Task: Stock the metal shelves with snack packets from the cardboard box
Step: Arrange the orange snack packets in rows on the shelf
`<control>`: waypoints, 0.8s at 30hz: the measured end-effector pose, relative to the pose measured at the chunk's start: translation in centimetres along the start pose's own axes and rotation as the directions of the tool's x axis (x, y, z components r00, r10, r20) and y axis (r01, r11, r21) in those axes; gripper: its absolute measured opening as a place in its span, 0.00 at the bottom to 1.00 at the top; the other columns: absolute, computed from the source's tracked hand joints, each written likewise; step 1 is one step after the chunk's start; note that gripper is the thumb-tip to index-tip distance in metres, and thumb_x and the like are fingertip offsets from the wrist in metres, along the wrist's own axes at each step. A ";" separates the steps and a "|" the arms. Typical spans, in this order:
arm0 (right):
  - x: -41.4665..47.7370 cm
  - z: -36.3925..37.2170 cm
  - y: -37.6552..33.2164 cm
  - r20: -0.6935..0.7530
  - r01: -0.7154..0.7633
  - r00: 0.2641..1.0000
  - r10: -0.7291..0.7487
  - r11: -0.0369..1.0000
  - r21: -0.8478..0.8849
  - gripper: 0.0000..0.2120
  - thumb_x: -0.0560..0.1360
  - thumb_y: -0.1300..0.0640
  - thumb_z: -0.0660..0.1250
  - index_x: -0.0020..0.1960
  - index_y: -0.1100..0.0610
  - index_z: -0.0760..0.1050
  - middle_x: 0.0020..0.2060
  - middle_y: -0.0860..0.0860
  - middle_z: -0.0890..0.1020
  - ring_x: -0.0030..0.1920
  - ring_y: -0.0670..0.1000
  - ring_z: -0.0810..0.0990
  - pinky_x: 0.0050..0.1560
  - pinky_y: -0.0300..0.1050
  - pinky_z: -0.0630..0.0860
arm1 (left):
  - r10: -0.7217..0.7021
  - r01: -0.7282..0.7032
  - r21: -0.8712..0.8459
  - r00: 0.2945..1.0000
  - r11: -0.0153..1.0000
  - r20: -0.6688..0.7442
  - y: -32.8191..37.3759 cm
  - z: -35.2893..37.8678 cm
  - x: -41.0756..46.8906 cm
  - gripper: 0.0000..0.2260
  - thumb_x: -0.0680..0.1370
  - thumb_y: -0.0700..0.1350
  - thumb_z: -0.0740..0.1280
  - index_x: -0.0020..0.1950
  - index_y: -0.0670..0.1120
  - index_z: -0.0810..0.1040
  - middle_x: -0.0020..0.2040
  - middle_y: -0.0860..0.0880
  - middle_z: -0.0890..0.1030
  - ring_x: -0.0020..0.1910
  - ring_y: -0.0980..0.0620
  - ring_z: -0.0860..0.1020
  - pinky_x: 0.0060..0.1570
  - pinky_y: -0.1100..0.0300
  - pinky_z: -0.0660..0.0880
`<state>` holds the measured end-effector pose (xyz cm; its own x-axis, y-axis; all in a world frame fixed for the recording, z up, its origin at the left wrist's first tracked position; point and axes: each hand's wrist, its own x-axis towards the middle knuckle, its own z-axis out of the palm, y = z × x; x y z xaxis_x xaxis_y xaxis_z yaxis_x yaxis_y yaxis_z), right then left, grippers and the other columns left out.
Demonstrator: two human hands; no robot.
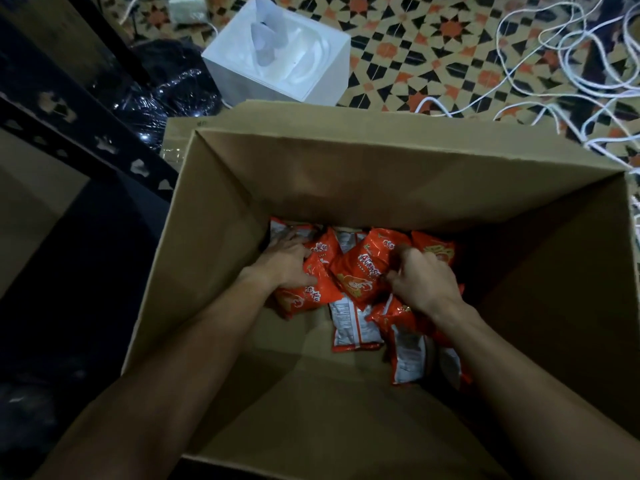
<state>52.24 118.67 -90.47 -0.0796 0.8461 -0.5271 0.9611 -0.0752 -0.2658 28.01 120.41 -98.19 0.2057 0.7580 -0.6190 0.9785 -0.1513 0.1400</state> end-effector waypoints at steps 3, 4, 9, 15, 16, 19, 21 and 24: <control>0.2 -0.2 -0.2 -0.015 0.023 1.000 -0.024 1.000 -0.017 0.16 0.78 0.50 0.65 0.63 0.55 0.72 0.57 0.60 0.80 0.59 0.63 0.78 0.57 0.53 0.73 | 0.022 -0.024 0.060 0.999 0.998 0.033 0.2 -0.7 -0.7 0.30 0.73 0.59 0.71 0.71 0.47 0.73 0.74 0.42 0.65 0.74 0.42 0.61 0.73 0.52 0.57; 0.3 -0.3 -0.3 -0.027 0.031 0.999 -0.032 0.999 -0.021 0.16 0.78 0.50 0.65 0.63 0.55 0.72 0.57 0.60 0.80 0.59 0.64 0.78 0.58 0.53 0.73 | 0.024 -0.025 0.025 0.998 0.999 0.053 0.1 -1.0 -1.0 0.28 0.73 0.57 0.72 0.69 0.45 0.74 0.71 0.42 0.68 0.70 0.43 0.67 0.68 0.55 0.65; -0.4 -2.1 -1.6 -0.088 0.119 0.988 -0.126 0.990 -0.082 0.13 0.77 0.52 0.65 0.60 0.54 0.72 0.55 0.60 0.82 0.58 0.65 0.78 0.58 0.53 0.71 | -0.016 0.020 -0.069 0.999 0.997 0.051 -0.6 -3.9 -4.6 0.24 0.72 0.54 0.75 0.62 0.42 0.77 0.62 0.43 0.76 0.58 0.45 0.76 0.49 0.60 0.69; -3.4 -4.6 -3.7 -0.258 0.239 0.934 -0.248 0.969 -0.068 0.11 0.76 0.52 0.65 0.57 0.55 0.74 0.52 0.60 0.83 0.56 0.64 0.79 0.54 0.54 0.71 | -0.052 0.020 -0.195 0.986 0.981 -0.161 -0.8 -7.6 -12.0 0.22 0.72 0.53 0.75 0.62 0.44 0.78 0.59 0.42 0.75 0.60 0.44 0.75 0.60 0.58 0.69; -4.4 -5.2 -4.3 -0.289 0.271 0.917 -0.276 0.961 -0.056 0.10 0.76 0.52 0.66 0.55 0.55 0.74 0.50 0.60 0.83 0.55 0.64 0.80 0.53 0.54 0.72 | -0.061 0.017 -0.214 0.978 0.977 -0.200 -0.7 -8.0 -14.1 0.23 0.73 0.53 0.74 0.64 0.44 0.77 0.59 0.42 0.75 0.61 0.45 0.74 0.61 0.58 0.68; -7.7 -6.9 -6.2 -0.393 0.365 0.852 -0.345 0.931 -0.024 0.09 0.76 0.51 0.67 0.52 0.55 0.76 0.46 0.58 0.84 0.52 0.64 0.81 0.52 0.55 0.74 | -0.084 -0.038 -0.329 0.934 0.944 -0.348 -0.6 -8.5 -20.0 0.23 0.74 0.51 0.74 0.66 0.45 0.76 0.60 0.44 0.73 0.62 0.47 0.72 0.63 0.59 0.66; -9.2 -8.1 -7.0 -0.461 0.411 0.810 -0.364 0.912 0.001 0.09 0.76 0.51 0.69 0.53 0.55 0.77 0.45 0.58 0.85 0.51 0.64 0.81 0.51 0.56 0.75 | -0.101 -0.070 -0.373 0.902 0.925 -0.420 -0.4 -8.8 -23.0 0.26 0.75 0.52 0.73 0.70 0.44 0.73 0.62 0.46 0.72 0.64 0.49 0.71 0.65 0.60 0.64; -12.1 -10.3 -8.7 -0.587 0.528 0.700 -0.407 0.848 0.041 0.09 0.75 0.51 0.71 0.51 0.55 0.79 0.42 0.54 0.85 0.46 0.61 0.82 0.49 0.57 0.77 | -0.149 -0.110 -0.408 0.820 0.906 -0.552 0.2 -9.2 -28.0 0.26 0.75 0.52 0.74 0.70 0.46 0.73 0.63 0.48 0.72 0.65 0.52 0.71 0.66 0.63 0.63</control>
<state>47.60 114.53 -73.47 -0.2911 0.9325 0.2135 0.7624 0.3610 -0.5370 22.36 104.98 -73.73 0.0157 0.9947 -0.1017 0.8591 0.0387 0.5103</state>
